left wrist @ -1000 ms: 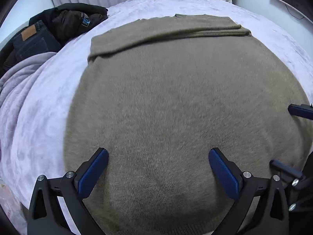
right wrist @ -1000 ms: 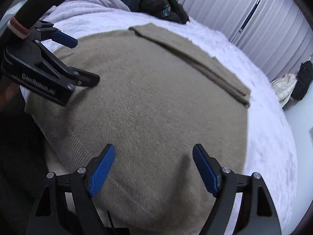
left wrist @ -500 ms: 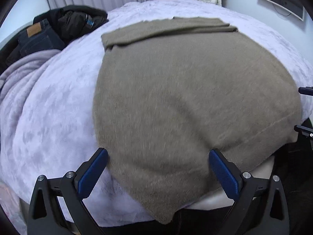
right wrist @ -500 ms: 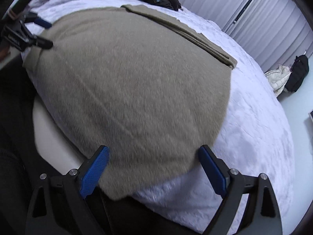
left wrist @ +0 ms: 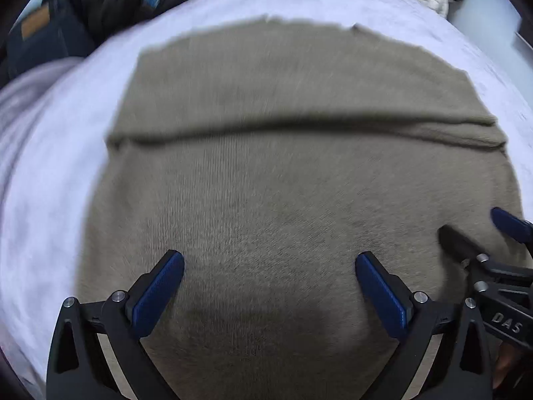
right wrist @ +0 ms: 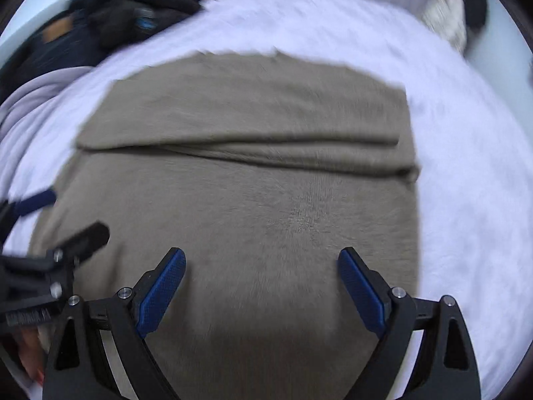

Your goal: Fold small clothes

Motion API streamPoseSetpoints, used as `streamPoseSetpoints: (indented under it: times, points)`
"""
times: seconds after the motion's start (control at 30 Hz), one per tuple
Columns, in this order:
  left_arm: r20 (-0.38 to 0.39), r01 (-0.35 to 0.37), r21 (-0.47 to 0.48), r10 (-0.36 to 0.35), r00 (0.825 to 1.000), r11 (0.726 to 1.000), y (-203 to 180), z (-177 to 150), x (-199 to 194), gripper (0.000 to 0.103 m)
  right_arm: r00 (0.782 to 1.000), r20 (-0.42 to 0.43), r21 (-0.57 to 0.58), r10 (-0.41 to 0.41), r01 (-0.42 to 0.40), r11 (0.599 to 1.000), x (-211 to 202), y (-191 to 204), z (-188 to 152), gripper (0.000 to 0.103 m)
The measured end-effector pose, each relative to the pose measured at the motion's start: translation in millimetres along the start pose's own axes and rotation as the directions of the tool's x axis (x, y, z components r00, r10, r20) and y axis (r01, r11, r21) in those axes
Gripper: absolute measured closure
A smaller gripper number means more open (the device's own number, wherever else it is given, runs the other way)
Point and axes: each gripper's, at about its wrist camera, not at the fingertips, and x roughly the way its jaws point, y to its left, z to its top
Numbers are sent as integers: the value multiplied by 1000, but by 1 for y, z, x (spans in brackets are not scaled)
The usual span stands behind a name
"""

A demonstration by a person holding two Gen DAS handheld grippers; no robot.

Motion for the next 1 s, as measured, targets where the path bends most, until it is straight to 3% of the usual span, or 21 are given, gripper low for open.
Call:
streamPoseSetpoints:
  times: [0.03,0.1,0.27,0.4,0.67,1.0]
  points:
    - [59,10,3,-10,998,1000,1,-7,-6,0,998,58,9,-32,32,999,1,3,-7,9]
    - [101,7,52,-12,995,999,-1,-21,-14,0,981,183,5,-69,69,998,-8,10,-26,9]
    - [147,6,88,-19,989,996,6,-52,-33,0,977,203,-63,-61,76,995,-25,18,-54,9]
    - [182,-3,99,-15,983,995,8,-70,-42,0,962,263,-127,-69,105,986,-32,34,-82,9]
    - [208,-10,95,-10,978,995,16,-96,-47,0,942,334,-138,-24,74,988,-42,27,-120,9]
    - [223,-6,174,-34,974,985,30,-144,-69,0,944,322,-274,67,25,961,-64,15,-168,9]
